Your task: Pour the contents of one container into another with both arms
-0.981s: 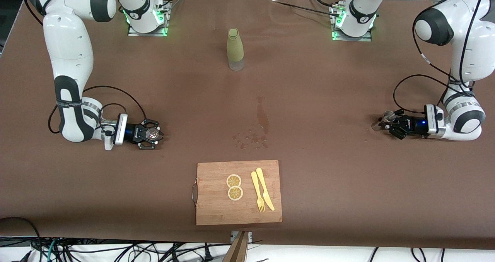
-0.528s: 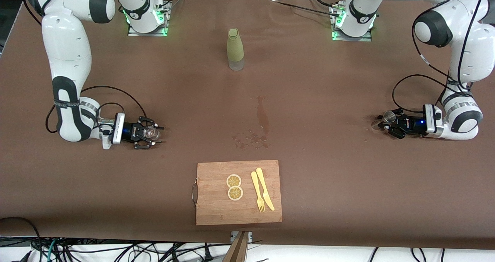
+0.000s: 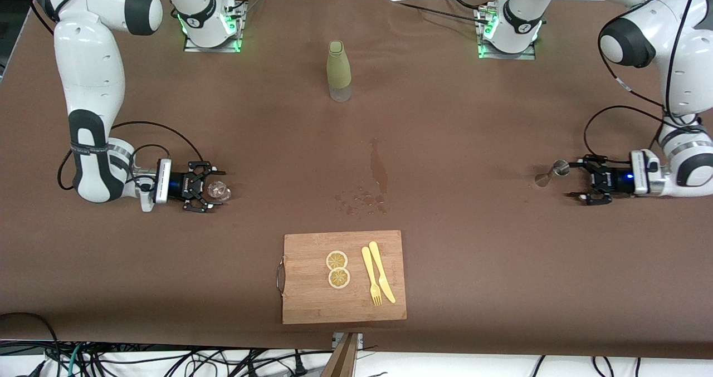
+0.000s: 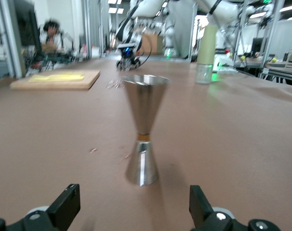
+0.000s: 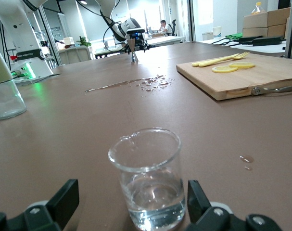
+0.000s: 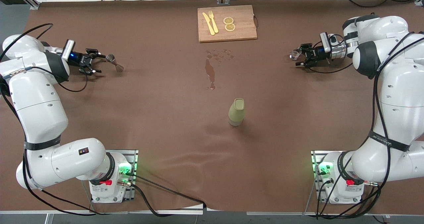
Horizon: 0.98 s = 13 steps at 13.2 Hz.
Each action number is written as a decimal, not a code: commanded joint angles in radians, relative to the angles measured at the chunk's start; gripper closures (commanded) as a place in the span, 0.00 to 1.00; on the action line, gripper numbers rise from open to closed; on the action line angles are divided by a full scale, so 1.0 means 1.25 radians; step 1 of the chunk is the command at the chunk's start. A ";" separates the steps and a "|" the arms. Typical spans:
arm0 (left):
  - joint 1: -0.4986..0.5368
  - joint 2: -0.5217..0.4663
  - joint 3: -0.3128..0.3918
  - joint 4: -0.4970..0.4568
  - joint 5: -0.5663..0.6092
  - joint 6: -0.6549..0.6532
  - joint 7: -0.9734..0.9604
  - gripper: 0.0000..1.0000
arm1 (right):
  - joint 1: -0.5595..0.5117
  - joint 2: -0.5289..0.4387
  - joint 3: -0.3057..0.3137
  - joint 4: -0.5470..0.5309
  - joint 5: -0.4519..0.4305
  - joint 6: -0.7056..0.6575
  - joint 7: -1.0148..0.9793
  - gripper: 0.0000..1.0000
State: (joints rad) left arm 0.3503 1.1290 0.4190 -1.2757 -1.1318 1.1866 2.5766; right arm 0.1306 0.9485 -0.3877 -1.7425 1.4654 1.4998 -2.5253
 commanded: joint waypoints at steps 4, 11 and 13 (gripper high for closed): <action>-0.047 -0.148 0.023 0.077 0.180 0.003 -0.568 0.00 | -0.003 -0.003 -0.022 -0.022 -0.054 -0.039 0.000 0.00; -0.225 -0.403 -0.048 0.094 0.426 0.076 -1.228 0.00 | -0.001 -0.014 -0.063 -0.025 -0.079 -0.073 0.017 0.00; -0.242 -0.461 -0.110 0.093 0.520 0.144 -1.228 0.00 | 0.000 -0.042 -0.090 -0.020 -0.085 -0.072 0.085 0.00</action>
State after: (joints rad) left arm 0.0622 0.6254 0.3357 -1.1318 -0.5835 1.3012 1.0639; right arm 0.1312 0.9435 -0.4681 -1.7603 1.3879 1.4207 -2.4899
